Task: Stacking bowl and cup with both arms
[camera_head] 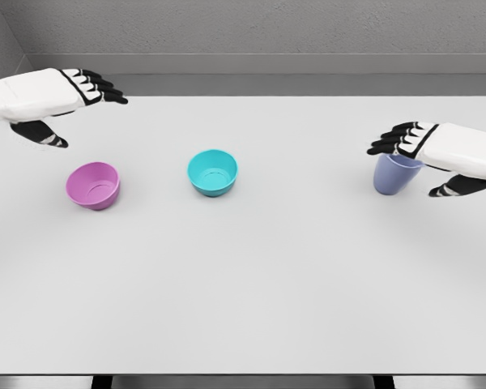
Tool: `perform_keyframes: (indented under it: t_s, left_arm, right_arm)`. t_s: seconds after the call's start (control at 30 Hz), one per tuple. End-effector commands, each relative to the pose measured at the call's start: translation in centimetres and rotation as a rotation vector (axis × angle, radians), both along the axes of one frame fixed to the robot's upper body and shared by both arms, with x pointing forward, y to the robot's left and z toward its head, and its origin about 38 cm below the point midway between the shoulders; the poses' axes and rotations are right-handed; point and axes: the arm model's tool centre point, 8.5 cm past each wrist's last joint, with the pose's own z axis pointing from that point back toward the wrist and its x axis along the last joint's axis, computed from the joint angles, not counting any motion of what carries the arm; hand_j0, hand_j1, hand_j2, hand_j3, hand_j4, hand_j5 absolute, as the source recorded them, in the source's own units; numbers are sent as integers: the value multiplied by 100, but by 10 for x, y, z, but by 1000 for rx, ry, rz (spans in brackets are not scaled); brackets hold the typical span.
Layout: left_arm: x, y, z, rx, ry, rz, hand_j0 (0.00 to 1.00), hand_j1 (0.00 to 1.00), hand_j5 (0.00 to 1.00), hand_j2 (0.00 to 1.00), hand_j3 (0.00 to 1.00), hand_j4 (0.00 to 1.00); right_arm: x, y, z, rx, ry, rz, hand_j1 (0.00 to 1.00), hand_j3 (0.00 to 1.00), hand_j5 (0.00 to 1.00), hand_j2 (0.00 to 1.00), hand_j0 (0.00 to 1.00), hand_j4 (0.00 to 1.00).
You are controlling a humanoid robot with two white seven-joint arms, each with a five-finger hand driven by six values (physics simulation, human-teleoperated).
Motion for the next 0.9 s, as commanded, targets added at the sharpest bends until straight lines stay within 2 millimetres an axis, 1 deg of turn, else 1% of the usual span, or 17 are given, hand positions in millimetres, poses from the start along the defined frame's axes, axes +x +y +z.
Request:
perform_keyframes:
  t_s: [0.0,0.03,0.07,0.13,0.17,0.23,0.37,0.4,0.47,0.5,0.53,0.6,0.67,0.77,0.8,0.83,0.87]
  left_arm:
    - [4,11,-56,167,235,44,100,100,100,100,100,100]
    - [14,7,-58,169,251,56,100,100,100,100,100,100]
    - [19,7,-58,164,250,67,100,100,100,100,100,100]
    - [20,6,-54,165,241,64,100,100,100,100,100,100]
    - [20,7,-54,168,241,65,100,100,100,100,100,100]
    - [18,2,-52,169,234,48,100,100,100,100,100,100]
    - [15,3,-55,166,243,46,100,100,100,100,100,100]
    - [15,3,-55,168,243,45,100,100,100,100,100,100]
    - [12,8,-55,169,245,53,100,100,100,100,100,100]
    - [10,9,-57,148,261,52,100,100,100,100,100,100]
    - [5,17,-58,147,271,66,100,100,100,100,100,100]
    - [4,22,-57,150,272,75,100,100,100,100,100,100]
    - [-3,32,-62,133,297,94,100,100,100,100,100,100]
    - [-6,28,-65,132,303,78,100,100,100,100,100,100]
    - [-7,28,-67,132,308,77,100,100,100,100,100,100]
    - [-7,26,-66,129,306,72,100,100,100,100,100,100]
    - [-7,23,-64,128,298,61,100,100,100,100,100,100]
  right_arm:
    - [-2,-8,5,11,21,-15,100,100,100,100,100,100]
    - [-3,-10,7,13,23,-18,100,100,100,100,100,100]
    - [-3,-11,8,22,28,-18,100,100,100,100,100,100]
    - [-4,-11,11,57,37,-18,100,100,100,100,100,100]
    - [-4,-10,12,69,40,-17,100,100,100,100,100,100]
    - [-3,-13,10,85,52,-28,100,100,100,100,100,100]
    - [2,-20,0,141,93,-61,100,100,100,100,100,100]
    - [3,-20,-1,144,98,-62,100,100,100,100,100,100]
    - [5,-13,-11,125,181,-63,100,100,100,100,100,100]
    - [7,-12,-11,124,185,-68,100,100,100,100,100,100]
    - [7,-12,-9,124,182,-67,100,100,100,100,100,100]
    - [10,-14,-7,126,177,-78,100,100,100,100,100,100]
    - [17,-16,-2,140,161,-91,100,100,100,100,100,100]
    - [19,-18,0,143,155,-98,100,100,100,100,100,100]
    - [23,-23,5,144,143,-110,100,100,100,100,100,100]
    - [24,-25,3,144,147,-119,100,100,100,100,100,100]
    - [25,-23,1,152,149,-116,100,100,100,100,100,100]
